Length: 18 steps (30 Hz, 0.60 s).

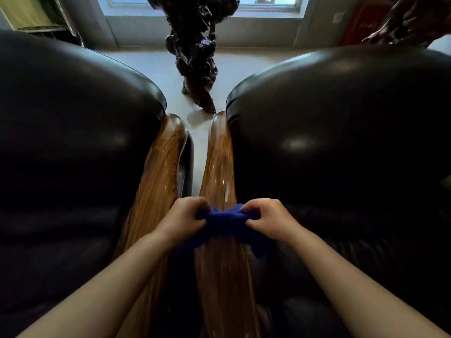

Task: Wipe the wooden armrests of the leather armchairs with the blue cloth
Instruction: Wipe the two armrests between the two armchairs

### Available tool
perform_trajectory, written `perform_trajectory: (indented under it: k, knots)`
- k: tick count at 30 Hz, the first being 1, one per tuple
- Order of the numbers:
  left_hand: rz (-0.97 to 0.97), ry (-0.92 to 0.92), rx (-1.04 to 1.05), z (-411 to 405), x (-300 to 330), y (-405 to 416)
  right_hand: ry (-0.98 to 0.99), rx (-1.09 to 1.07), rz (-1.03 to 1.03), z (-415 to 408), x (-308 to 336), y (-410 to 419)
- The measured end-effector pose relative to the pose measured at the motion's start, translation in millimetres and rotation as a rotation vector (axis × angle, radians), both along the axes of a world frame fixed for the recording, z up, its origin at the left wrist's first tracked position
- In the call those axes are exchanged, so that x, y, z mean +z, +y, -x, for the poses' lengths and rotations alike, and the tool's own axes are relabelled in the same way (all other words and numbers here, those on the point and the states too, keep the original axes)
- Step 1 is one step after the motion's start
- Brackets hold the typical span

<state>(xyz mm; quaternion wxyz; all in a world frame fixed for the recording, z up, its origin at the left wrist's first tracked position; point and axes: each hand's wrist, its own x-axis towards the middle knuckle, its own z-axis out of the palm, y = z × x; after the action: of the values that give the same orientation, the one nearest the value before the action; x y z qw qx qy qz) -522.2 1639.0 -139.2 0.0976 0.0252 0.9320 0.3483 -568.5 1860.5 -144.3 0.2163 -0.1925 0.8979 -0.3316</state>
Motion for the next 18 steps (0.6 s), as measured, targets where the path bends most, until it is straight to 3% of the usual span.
perform_trajectory:
  k: [4,8,11,18]
  knots:
    - [0.021,-0.059,0.051,-18.6,-57.8,4.4,0.004,-0.041,-0.065,-19.8,-59.4,-9.9]
    - [0.166,0.145,0.216,-37.6,-102.8,26.9,0.188,-0.254,-0.188,-47.0,-112.7,-26.4]
    - [0.252,0.056,0.245,-42.9,-135.2,44.7,0.225,-0.284,-0.231,-61.7,-143.5,-44.7]
    - [0.192,0.078,0.389,2.3,-159.8,48.6,0.332,-0.365,-0.196,-8.6,-154.2,-72.6]
